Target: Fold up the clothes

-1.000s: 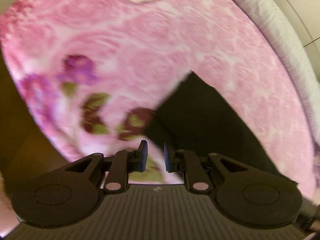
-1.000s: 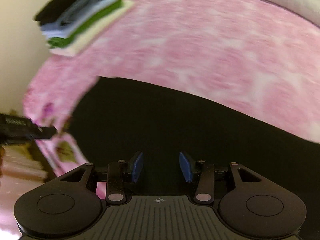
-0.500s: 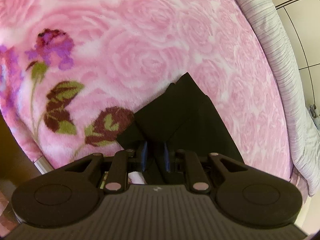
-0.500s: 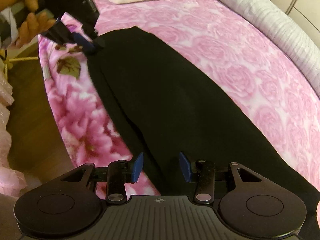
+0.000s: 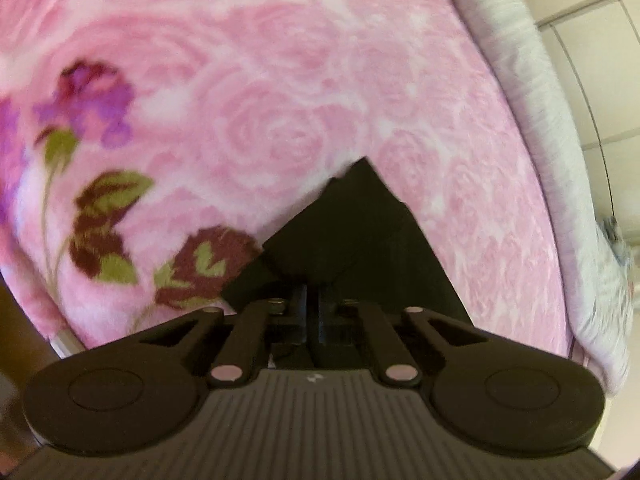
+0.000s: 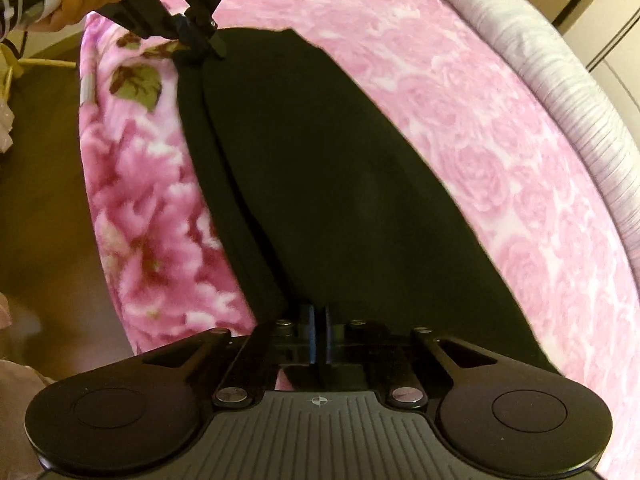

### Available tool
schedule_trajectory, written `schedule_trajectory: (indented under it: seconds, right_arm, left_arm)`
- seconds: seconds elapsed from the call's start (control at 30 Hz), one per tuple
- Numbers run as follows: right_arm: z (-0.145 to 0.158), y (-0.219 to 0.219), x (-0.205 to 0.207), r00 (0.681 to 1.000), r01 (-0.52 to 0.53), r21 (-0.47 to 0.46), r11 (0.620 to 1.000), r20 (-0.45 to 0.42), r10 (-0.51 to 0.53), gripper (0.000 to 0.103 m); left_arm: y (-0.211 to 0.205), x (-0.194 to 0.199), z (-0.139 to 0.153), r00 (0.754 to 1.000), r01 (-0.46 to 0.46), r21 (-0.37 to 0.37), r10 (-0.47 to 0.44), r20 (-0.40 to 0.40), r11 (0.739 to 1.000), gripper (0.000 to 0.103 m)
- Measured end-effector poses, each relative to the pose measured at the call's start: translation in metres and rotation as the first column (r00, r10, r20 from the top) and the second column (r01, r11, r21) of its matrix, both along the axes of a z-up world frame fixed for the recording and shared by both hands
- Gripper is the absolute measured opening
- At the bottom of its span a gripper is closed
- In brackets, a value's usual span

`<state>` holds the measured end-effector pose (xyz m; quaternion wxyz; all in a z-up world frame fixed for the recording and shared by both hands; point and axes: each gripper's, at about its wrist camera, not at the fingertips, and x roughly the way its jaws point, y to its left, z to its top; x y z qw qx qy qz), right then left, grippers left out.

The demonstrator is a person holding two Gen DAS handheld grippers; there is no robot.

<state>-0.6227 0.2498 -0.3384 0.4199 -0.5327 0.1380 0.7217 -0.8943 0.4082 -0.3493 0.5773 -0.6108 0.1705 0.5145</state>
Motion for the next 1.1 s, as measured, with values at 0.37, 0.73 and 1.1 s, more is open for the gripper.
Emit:
schedule_trajectory:
  seconds: [0.37,0.73,1.1]
  right_arm:
    - [0.007,-0.018,0.000,0.999,-0.036,-0.027,0.999,-0.022,0.035,0.001]
    - [0.001,-0.018,0.095,0.930,0.349,-0.103,0.932,-0.082,-0.357,0.037]
    - [0.018,-0.035,0.266,0.520,0.807,-0.214,0.551,-0.188,-0.834,0.039]
  left_arm:
    - [-0.022,-0.006,0.000,0.996,0.053,0.047,-0.049,-0.072,0.997,0.001]
    - [-0.033,0.020,0.028,0.928,0.180,-0.008,-0.172,-0.331,0.984,0.012]
    - [-0.038,0.231,0.056,0.734,0.648,0.044,-0.608,-0.302,0.760,0.012]
